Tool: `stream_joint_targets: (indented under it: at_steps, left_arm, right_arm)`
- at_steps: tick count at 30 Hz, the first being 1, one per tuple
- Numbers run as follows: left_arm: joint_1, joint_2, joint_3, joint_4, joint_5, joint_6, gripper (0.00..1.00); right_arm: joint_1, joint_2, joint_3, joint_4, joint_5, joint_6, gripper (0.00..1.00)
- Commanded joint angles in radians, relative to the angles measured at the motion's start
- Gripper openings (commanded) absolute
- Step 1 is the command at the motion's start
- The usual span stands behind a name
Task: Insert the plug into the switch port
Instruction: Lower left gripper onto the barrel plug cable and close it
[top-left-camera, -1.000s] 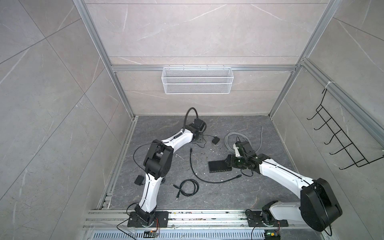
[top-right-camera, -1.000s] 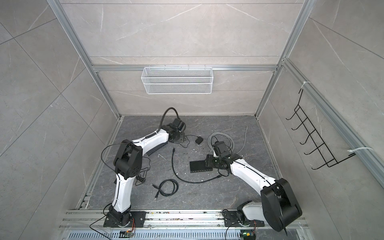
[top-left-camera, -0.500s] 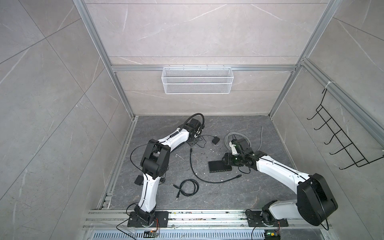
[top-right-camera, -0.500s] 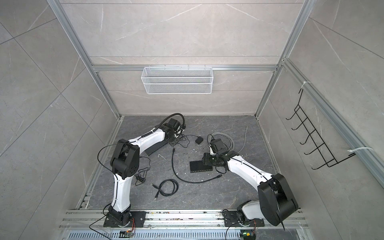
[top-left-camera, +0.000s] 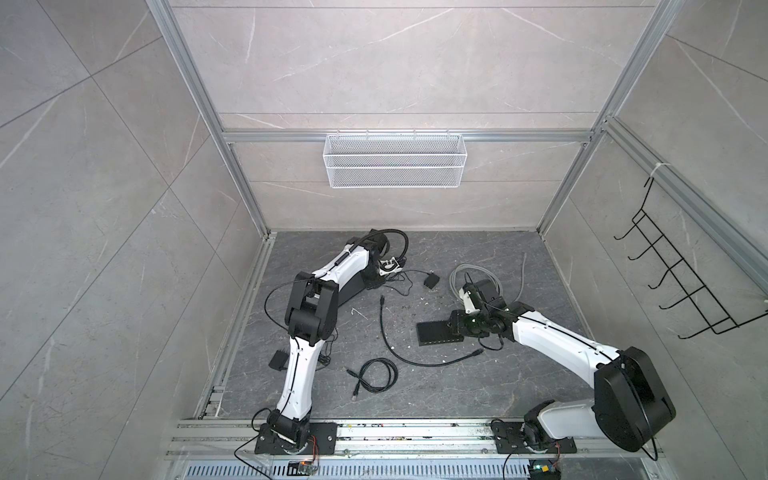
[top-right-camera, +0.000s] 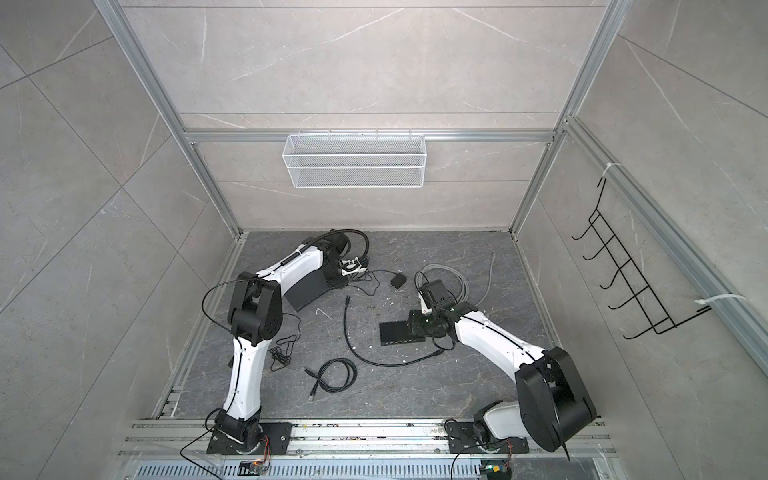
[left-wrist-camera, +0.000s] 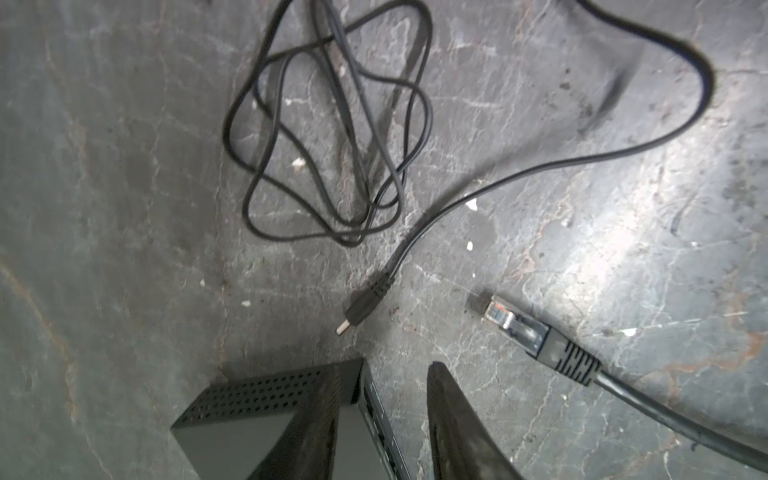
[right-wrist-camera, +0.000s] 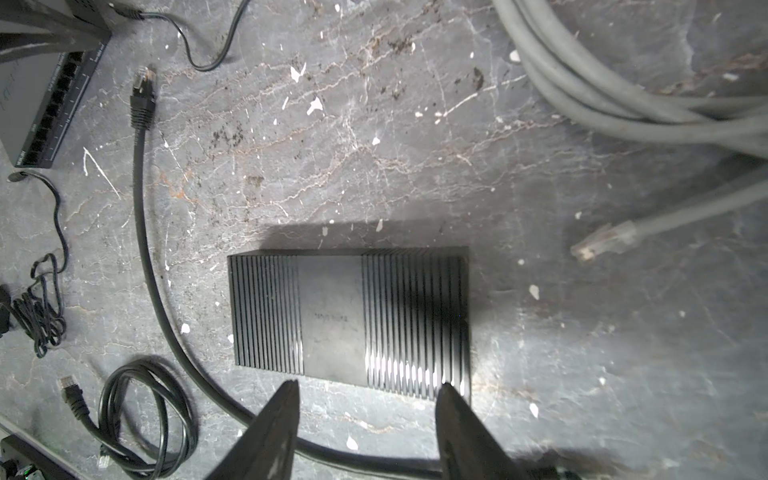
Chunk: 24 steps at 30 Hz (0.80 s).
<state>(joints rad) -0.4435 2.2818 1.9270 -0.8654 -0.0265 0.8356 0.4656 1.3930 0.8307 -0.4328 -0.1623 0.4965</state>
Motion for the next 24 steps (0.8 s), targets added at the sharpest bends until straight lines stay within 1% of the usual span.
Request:
stream_joint_targets:
  at_steps: [1, 7, 12, 14, 15, 17, 19, 21, 24]
  left_arm:
    - [-0.002, 0.041, 0.052, -0.097, 0.043, 0.084, 0.37]
    - [0.01, 0.115, 0.101, -0.114, 0.016, 0.109, 0.35]
    - [0.019, 0.106, 0.113, -0.125, 0.024, 0.12, 0.35]
    - [0.017, 0.084, 0.121, -0.123, 0.028, 0.116, 0.35]
    - [0.02, 0.06, 0.115, -0.107, 0.055, 0.104, 0.35]
    - [0.021, -0.017, 0.072, -0.033, 0.097, 0.1, 0.36]
    - [0.021, -0.065, 0.025, 0.045, 0.116, 0.11, 0.38]
    - [0.027, -0.058, 0.051, 0.047, 0.126, 0.118, 0.39]
    - [0.034, 0.01, 0.143, -0.042, 0.129, 0.123, 0.4]
  right_arm:
    - [0.005, -0.009, 0.029, -0.054, -0.003, -0.027, 0.55]
    - [0.005, -0.02, 0.041, -0.088, 0.006, -0.038, 0.54]
    - [0.006, -0.03, 0.046, -0.102, 0.007, -0.041, 0.54]
    - [0.005, -0.029, 0.049, -0.106, 0.006, -0.041, 0.54]
    - [0.005, -0.029, 0.05, -0.105, 0.005, -0.04, 0.54]
    - [0.005, -0.026, 0.05, -0.101, 0.003, -0.038, 0.54]
    - [0.005, -0.02, 0.054, -0.095, -0.002, -0.035, 0.54]
    - [0.005, -0.013, 0.054, -0.089, -0.007, -0.032, 0.54]
    - [0.007, -0.009, 0.053, -0.091, -0.013, -0.032, 0.54]
